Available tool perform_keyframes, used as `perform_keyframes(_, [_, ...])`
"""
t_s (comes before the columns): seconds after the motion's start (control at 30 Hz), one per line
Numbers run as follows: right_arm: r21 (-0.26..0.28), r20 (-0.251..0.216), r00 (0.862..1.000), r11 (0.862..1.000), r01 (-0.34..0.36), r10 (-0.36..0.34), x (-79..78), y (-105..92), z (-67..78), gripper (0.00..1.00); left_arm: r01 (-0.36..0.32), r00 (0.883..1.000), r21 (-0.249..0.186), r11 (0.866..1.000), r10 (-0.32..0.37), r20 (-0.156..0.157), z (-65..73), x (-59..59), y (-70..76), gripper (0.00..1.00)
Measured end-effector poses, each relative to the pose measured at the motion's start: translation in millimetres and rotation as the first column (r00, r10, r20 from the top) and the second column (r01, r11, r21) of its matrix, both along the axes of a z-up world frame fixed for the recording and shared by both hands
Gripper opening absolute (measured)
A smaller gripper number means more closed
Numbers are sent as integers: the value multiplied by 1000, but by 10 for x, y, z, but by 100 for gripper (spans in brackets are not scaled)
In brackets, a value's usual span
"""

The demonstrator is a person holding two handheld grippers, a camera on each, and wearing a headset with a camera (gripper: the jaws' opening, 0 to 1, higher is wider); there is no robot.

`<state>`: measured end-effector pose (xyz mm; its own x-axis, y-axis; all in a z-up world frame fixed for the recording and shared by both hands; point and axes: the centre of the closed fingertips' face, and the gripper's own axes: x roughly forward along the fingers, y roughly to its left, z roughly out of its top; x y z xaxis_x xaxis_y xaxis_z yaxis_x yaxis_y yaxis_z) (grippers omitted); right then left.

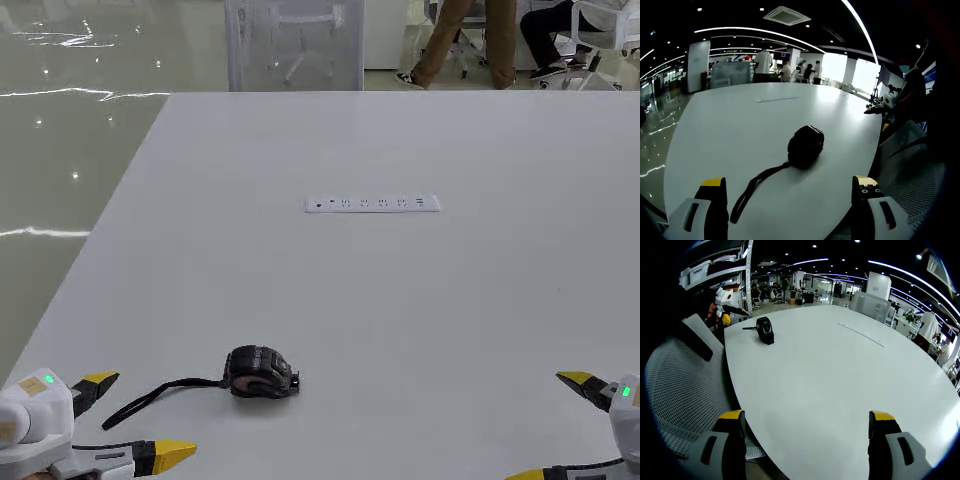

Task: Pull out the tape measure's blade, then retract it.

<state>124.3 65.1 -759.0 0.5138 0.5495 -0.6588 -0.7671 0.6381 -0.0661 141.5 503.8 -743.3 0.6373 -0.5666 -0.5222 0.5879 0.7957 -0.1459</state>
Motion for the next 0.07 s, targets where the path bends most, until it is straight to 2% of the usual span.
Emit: perform_keyframes(0.07, [-1, -2, 1000, 1000, -4, 4, -7, 12, -8, 99, -1, 1000, 0, 1000, 1, -3, -3, -5, 8, 100])
